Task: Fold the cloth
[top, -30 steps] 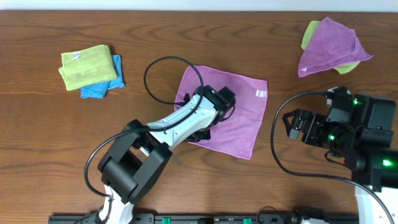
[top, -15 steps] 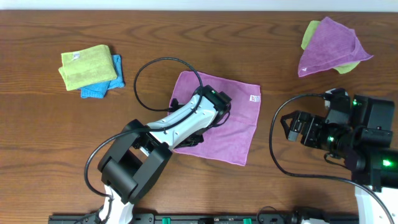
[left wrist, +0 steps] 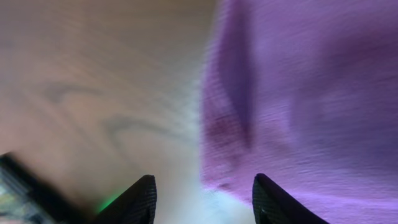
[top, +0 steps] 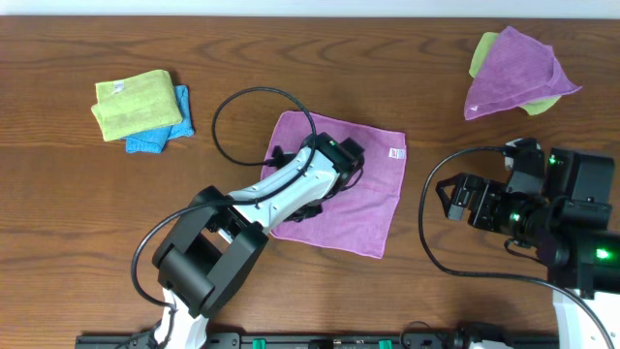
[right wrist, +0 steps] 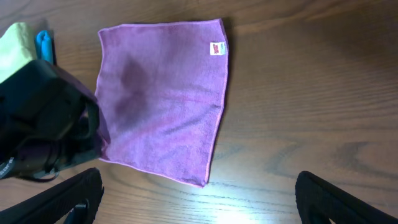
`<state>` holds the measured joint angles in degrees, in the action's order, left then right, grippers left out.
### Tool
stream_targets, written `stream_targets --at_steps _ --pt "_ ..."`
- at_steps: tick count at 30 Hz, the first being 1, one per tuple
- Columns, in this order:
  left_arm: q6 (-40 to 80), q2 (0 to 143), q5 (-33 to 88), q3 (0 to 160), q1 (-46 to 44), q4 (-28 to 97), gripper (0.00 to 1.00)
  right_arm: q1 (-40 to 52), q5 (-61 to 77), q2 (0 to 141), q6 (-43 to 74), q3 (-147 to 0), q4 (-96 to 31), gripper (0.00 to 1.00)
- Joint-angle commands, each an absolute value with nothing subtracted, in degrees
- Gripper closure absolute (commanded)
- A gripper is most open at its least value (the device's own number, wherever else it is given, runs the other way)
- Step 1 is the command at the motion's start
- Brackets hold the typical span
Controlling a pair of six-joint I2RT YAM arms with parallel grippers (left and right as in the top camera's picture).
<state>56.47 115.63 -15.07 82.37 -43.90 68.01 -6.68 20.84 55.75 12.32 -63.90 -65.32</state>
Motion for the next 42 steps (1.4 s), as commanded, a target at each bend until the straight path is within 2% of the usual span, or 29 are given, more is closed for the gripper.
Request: stream_targets --at_steps 1,8,14,17,19,34,42 --pt "52.0 115.5 -13.6 83.4 -43.9 64.6 0.48 -7.0 21.4 55.5 11.0 -63.5 -65.3 0.01" --pt "48.8 115.5 -13.7 83.4 -43.8 57.4 0.58 -7.0 21.5 55.5 11.1 -63.5 -65.4 0.01" --pt "48.8 115.9 -13.7 83.3 -42.9 55.2 0.71 -7.0 21.5 55.5 11.1 -63.5 -65.9 0.01" --pt "48.8 116.6 -13.7 82.9 -42.0 54.7 0.88 -7.0 21.5 55.5 11.1 -63.5 -66.5 0.01" --pt "48.8 116.8 -13.7 82.5 -41.6 54.3 0.94 -7.0 21.5 55.5 11.1 -63.5 -66.7 0.01" --pt "48.8 116.9 -13.8 76.3 -41.1 53.9 0.94 -7.0 21.5 55.5 10.5 -63.5 -67.7 0.01" --pt "48.8 116.9 -15.8 75.5 -40.9 57.5 0.94 -7.0 21.4 55.5 9.5 -63.5 -68.7 0.01"
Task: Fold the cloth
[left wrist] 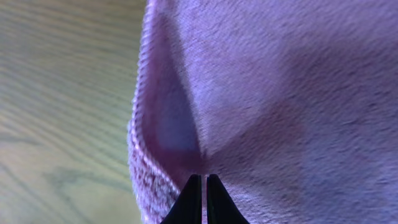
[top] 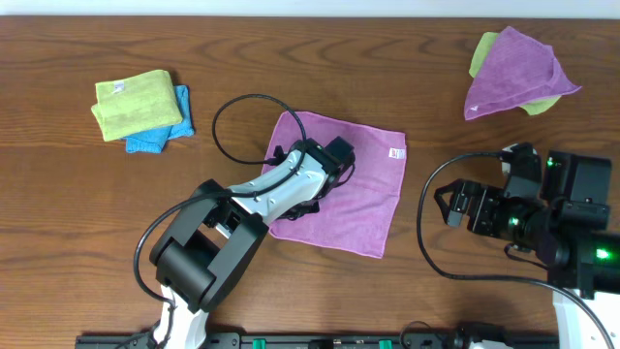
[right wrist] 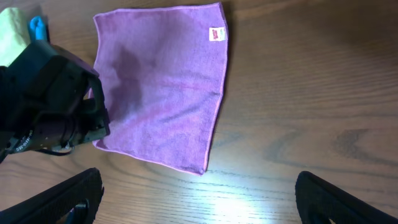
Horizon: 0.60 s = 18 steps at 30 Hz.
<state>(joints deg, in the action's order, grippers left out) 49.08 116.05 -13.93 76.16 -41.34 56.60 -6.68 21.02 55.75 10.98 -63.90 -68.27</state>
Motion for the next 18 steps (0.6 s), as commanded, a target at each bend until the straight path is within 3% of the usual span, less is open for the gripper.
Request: stream_targets --at_steps 1,10,18 --pt "48.9 116.9 -16.3 75.5 -40.7 58.3 0.94 -7.0 21.5 55.5 9.3 -63.5 -69.1 0.01" --pt "48.9 116.9 -17.0 73.5 -40.0 60.4 0.94 -7.0 21.0 55.5 7.8 -62.7 -74.5 0.01" --pt "48.9 115.3 -16.7 73.6 -38.7 64.2 0.93 -7.0 24.3 55.3 7.9 -51.9 -75.1 0.01"
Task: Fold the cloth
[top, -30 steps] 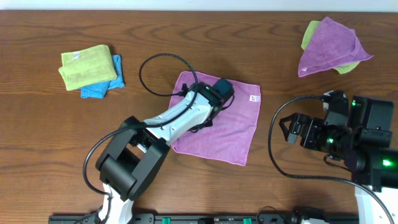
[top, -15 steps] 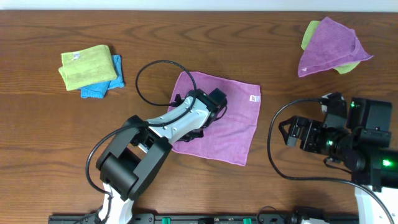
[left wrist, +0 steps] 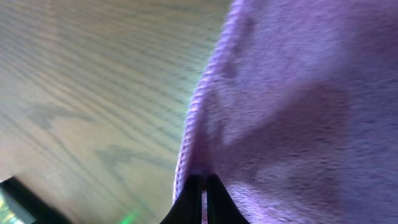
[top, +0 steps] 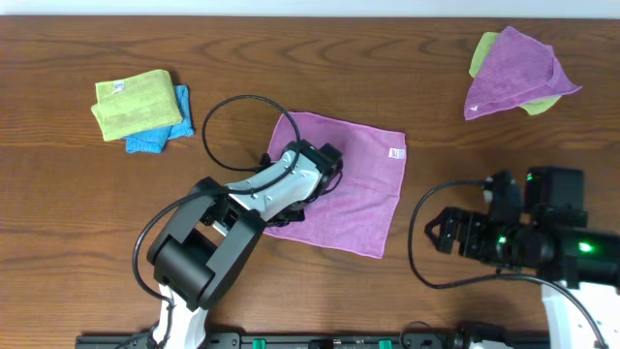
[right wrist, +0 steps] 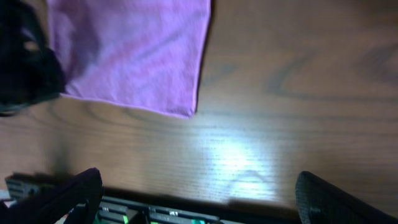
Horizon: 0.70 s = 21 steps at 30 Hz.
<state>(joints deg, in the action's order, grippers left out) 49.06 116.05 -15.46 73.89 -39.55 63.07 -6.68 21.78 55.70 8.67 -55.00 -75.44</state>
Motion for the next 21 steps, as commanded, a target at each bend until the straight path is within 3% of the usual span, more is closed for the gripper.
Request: stream_targets --at_steps 1,6,14,21 --pt "48.9 114.7 -16.4 73.6 -38.5 64.5 0.92 -7.0 24.7 55.3 7.9 -50.4 -74.3 0.01" --pt "50.1 106.7 -14.7 73.6 -36.9 64.3 0.83 -7.0 26.4 55.3 8.4 -45.3 -71.0 0.01" --pt "49.6 98.5 -11.2 73.6 -32.8 63.8 0.5 -7.0 30.4 55.3 14.2 -41.3 -66.1 0.01" --pt "46.2 98.5 -7.8 73.5 -27.6 64.4 0.48 -7.0 35.3 55.3 22.0 -36.1 -59.7 0.01"
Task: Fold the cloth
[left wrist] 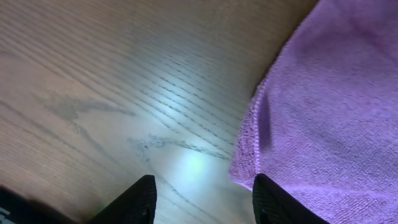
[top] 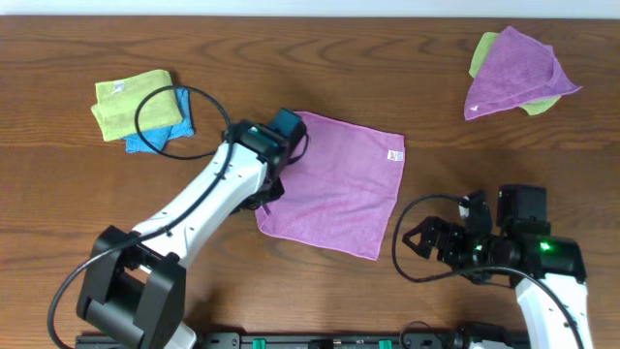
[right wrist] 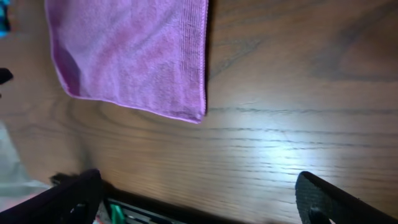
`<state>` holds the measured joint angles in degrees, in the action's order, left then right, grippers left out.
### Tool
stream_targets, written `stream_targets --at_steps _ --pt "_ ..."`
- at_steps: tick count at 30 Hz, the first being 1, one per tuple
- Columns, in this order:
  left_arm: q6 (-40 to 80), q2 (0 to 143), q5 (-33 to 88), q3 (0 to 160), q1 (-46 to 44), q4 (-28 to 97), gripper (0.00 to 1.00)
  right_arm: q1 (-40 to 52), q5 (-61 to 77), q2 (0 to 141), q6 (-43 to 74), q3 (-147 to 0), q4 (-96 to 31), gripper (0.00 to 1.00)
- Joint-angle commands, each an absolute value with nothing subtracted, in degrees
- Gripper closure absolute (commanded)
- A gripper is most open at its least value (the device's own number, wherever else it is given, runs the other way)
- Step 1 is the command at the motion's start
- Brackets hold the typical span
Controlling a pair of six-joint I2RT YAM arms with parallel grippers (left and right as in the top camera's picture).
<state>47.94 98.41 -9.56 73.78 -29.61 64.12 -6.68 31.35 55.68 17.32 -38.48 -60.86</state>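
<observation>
The purple cloth lies spread flat in one layer at the table's middle, a small white tag near its far right corner. My left gripper stands open at the cloth's left edge. In the left wrist view the left gripper holds nothing, bare wood lies between its fingers, and a corner of the cloth lies to the right. My right gripper is open, just right of the cloth's near right corner. The right wrist view shows the right gripper over bare wood, with the cloth beyond it.
A folded green cloth lies on a blue one at the back left. A purple cloth lies heaped over a green one at the back right. Black cables loop beside both arms. A dark rail runs along the front edge.
My left gripper was shut on the cloth's left edge and is now open, off the cloth, a little farther back and left. My right gripper has moved nearer the cloth's near right corner.
First my left gripper was open at the cloth's left edge, its arm lying across the cloth. At the two later moments it was shut on a pinch of that edge. Now it has let go and the cloth lies flat. The right gripper stayed open throughout and moved forward.
</observation>
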Motion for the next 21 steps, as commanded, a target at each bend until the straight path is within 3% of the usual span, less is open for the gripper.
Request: stream_targets --at_steps 1,11,21 --pt "46.2 98.5 -6.9 73.5 -26.8 64.4 0.49 -7.0 36.1 55.3 22.9 -35.0 -58.5 0.01" --pt "40.6 98.5 14.2 66.9 -14.9 59.8 0.5 -7.0 42.3 51.2 30.6 -23.1 -45.6 0.01" --pt "37.2 98.5 24.3 59.0 -12.8 53.2 0.48 -4.5 41.3 49.1 38.2 -18.3 -38.4 0.01"
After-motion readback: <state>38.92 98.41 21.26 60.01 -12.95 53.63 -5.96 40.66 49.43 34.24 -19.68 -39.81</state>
